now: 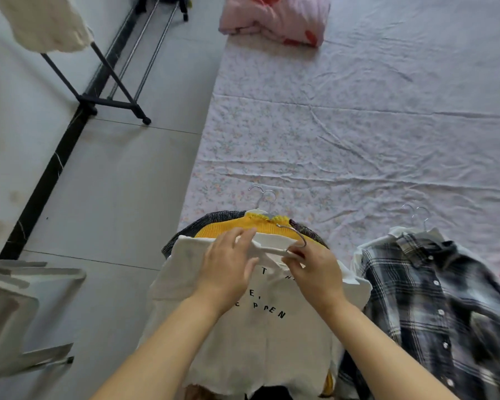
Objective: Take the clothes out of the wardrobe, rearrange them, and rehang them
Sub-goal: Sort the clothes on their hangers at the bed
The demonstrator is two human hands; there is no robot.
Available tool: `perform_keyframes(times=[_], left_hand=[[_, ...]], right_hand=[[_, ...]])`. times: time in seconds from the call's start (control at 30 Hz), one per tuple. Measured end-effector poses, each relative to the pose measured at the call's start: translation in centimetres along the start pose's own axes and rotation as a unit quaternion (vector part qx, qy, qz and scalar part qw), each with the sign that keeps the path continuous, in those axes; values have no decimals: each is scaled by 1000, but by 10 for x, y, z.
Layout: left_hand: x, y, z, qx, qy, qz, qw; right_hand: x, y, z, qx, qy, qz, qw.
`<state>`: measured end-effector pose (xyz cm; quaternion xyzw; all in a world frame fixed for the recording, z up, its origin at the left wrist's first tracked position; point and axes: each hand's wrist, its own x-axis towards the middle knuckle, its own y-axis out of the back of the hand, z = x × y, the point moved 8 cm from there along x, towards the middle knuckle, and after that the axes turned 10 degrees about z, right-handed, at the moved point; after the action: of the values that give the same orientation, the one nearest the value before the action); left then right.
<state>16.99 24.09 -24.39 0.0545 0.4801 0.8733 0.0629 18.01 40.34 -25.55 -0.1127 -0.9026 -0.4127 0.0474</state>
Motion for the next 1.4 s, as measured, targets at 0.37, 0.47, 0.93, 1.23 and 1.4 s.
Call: perform_keyframes(times=[0.37, 0.47, 0.93, 1.23, 1.4], left_hand=[[-125, 84, 96, -65, -214, 129, 966], [-167, 99, 121, -75, -257, 159, 950], [-284, 88, 283, -149, -273, 177, 934], [-349, 0, 408, -218, -168, 145, 950], [-349, -44, 438, -252, -99, 102, 957]], right_hand=[[-155, 146, -87, 20, -58, 169, 984], [-201, 174, -97, 8, -72, 206, 976], [-345, 335, -39, -27, -71, 310, 948], [-409, 464, 75, -100, -16, 324, 941], [-405, 494, 125, -67, -25, 313, 947]])
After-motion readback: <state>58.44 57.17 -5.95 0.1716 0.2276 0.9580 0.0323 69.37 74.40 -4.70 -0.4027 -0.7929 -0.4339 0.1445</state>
